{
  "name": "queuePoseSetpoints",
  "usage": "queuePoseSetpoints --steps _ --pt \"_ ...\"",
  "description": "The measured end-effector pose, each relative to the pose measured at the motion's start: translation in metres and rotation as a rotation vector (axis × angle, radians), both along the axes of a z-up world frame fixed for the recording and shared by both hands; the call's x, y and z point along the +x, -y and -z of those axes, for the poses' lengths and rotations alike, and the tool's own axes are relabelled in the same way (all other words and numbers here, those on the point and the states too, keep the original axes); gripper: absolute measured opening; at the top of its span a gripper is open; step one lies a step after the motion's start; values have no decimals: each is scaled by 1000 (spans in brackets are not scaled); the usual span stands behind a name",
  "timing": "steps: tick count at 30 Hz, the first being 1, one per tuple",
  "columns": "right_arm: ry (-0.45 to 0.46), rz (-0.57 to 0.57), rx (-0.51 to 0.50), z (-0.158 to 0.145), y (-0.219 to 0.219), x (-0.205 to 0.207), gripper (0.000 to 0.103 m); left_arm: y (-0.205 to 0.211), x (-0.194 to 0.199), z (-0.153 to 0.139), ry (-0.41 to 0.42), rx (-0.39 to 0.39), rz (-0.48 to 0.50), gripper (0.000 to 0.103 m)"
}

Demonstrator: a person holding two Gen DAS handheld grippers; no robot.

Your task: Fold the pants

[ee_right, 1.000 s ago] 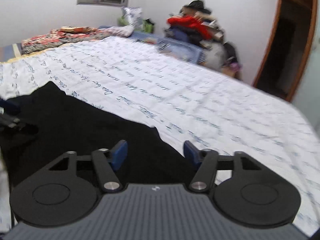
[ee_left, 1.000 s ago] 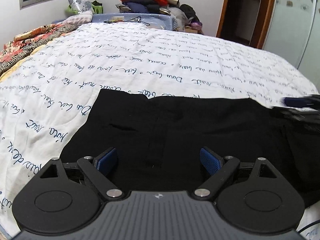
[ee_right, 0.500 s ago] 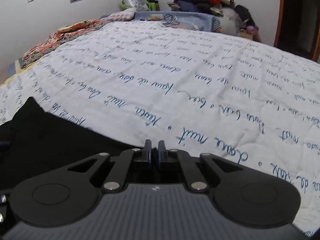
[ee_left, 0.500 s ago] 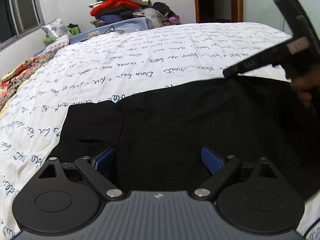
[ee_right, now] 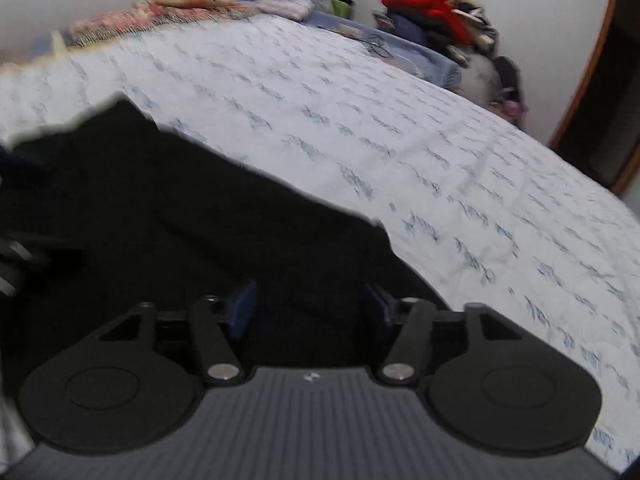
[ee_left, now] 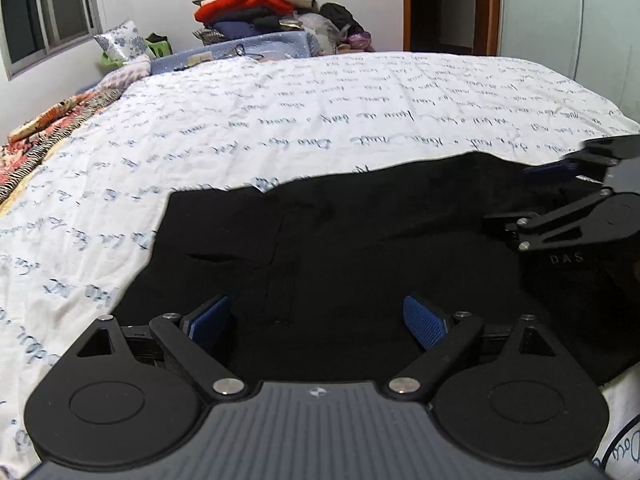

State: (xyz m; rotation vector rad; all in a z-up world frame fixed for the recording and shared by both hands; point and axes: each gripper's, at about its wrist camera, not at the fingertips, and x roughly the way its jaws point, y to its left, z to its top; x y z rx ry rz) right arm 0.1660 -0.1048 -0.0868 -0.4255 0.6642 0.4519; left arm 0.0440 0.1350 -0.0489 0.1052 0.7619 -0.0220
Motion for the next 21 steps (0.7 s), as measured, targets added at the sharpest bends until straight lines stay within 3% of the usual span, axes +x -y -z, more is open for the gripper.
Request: queuePoseSetpoints --steps 1,2,5,11,13,18,21 --pt "28 34 2 -2 -1 -6 80 -5 -1 -3 15 3 -8 94" --pt "58 63 9 -7 -3 -13 102 -11 -1 -6 28 7 -26 94" --pt "166 86 91 -25 -7 -43 103 -40 2 -14 15 -47 -124 94" --pt "230 21 26 -31 -39 -73 103 -121 -19 -14 -112 -420 -241 94" --pt "265 -23 20 -31 -56 -85 103 -137 -24 -8 -143 -503 -270 94" --pt "312 -196 -11 -22 -97 -115 103 -144 -19 4 -154 -603 -290 94" --pt "350 -284 -99 -13 -121 -132 103 -136 -12 6 -156 -589 -295 95"
